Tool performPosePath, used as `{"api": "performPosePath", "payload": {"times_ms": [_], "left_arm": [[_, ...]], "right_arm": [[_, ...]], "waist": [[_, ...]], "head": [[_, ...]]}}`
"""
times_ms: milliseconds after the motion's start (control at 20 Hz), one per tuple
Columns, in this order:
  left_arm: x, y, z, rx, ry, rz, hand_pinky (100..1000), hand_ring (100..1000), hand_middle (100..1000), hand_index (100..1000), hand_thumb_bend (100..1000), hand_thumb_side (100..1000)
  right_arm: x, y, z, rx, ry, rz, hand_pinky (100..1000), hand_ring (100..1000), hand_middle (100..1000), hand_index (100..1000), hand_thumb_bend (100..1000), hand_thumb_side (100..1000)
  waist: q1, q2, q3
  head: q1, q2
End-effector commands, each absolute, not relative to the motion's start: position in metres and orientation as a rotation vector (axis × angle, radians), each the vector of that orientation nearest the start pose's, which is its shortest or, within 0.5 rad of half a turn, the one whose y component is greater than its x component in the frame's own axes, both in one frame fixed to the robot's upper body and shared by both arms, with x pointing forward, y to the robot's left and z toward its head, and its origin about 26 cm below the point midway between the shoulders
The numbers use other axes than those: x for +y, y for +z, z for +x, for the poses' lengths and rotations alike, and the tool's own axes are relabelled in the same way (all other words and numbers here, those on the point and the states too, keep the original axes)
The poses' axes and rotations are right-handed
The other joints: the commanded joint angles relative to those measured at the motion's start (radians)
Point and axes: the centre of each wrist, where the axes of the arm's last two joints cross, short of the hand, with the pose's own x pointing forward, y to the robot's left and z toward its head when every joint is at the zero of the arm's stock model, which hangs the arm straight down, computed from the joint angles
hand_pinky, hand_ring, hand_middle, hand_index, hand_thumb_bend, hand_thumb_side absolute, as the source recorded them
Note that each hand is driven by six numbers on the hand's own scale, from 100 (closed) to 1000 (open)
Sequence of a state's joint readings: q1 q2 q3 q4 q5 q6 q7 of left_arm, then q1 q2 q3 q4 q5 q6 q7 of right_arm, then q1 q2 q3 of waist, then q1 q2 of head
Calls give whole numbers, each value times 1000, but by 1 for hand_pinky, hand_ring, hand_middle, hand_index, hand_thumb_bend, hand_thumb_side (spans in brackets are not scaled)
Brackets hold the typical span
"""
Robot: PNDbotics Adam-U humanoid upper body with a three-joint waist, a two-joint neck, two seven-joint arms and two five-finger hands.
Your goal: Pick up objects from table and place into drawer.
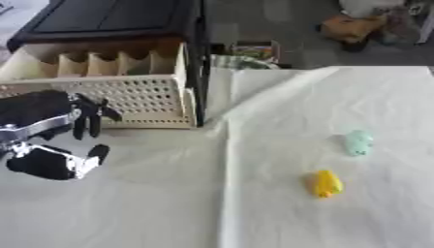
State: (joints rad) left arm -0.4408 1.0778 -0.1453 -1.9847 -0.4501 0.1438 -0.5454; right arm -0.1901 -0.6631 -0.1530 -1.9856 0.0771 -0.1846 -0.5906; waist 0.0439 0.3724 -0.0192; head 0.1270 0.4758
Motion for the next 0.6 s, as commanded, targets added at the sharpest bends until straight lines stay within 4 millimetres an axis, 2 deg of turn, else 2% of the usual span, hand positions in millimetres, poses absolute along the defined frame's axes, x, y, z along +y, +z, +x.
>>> {"api": "performPosePath", "payload": {"times_ms": [50, 150, 500, 600], "left_arm": [[314, 312, 291, -1420, -1618, 1047, 268, 557, 609, 912, 105, 408], [315, 312, 292, -1425, -1606, 1059, 268, 558, 611, 914, 105, 408], [318, 315, 294, -1411, -1578, 1167, 279, 565, 604, 837, 105, 408], [318, 315, 294, -1412, -1574, 1177, 277, 564, 606, 849, 105, 408]], "right_arm": [[-350, 237, 279, 3390, 7, 1201, 575, 605, 316, 713, 335, 815], [-350, 237, 279, 3391, 9, 1199, 574, 604, 314, 712, 336, 816], [-349, 237, 279, 3391, 14, 1195, 573, 603, 312, 710, 337, 810], [-349, 236, 279, 3391, 16, 1198, 573, 603, 310, 709, 339, 808]], "waist": [[0, -14, -3], [-1, -11, -5], [1, -1, -9], [1, 1, -9]], "head": [[4, -17], [4, -22], [3, -34], [3, -35]]}}
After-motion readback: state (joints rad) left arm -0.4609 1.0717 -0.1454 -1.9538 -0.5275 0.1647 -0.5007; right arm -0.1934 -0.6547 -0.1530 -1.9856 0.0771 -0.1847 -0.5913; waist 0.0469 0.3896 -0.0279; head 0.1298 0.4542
